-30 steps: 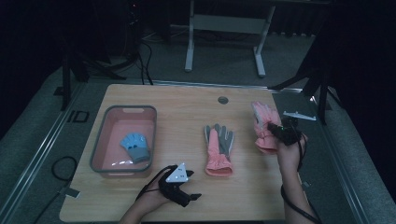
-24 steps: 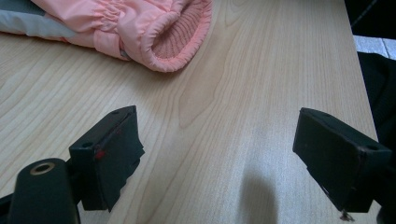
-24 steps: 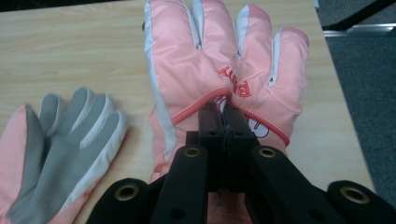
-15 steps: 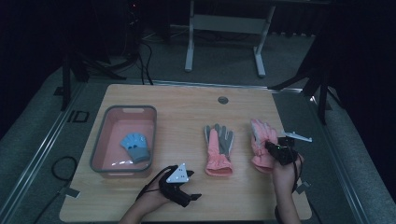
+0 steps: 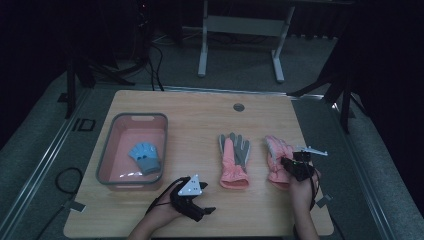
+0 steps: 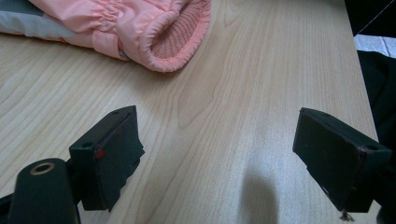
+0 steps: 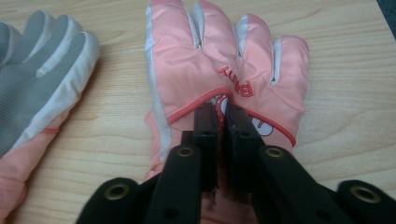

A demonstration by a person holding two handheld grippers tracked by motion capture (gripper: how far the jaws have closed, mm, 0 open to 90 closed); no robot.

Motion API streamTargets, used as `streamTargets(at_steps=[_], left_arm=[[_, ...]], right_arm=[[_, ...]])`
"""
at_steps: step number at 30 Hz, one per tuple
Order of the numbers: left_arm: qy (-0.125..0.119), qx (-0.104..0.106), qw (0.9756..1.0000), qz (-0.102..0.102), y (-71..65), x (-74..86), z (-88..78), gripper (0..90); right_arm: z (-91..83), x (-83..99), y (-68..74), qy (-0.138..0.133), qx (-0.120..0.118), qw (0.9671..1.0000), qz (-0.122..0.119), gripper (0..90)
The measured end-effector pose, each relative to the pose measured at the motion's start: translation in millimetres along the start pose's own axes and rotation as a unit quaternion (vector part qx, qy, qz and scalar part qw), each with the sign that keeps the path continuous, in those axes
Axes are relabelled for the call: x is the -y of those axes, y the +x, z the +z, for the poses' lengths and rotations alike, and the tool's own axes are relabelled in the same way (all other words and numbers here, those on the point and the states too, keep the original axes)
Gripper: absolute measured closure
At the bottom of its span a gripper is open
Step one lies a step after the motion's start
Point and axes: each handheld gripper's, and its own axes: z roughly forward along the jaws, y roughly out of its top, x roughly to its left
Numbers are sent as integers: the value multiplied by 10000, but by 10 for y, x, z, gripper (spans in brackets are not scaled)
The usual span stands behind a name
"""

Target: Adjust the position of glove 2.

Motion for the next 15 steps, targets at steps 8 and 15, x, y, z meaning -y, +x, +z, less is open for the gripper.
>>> streamTargets(at_steps=[8, 15], left_arm=[[26, 33, 10000, -14, 0, 5, 6, 150], [41, 38, 10000, -23, -5, 4, 10, 150]], right_arm=[[-128, -152, -72, 138, -394, 9970, -658, 671], [-249, -319, -275, 138, -1038, 9875, -1179, 620]])
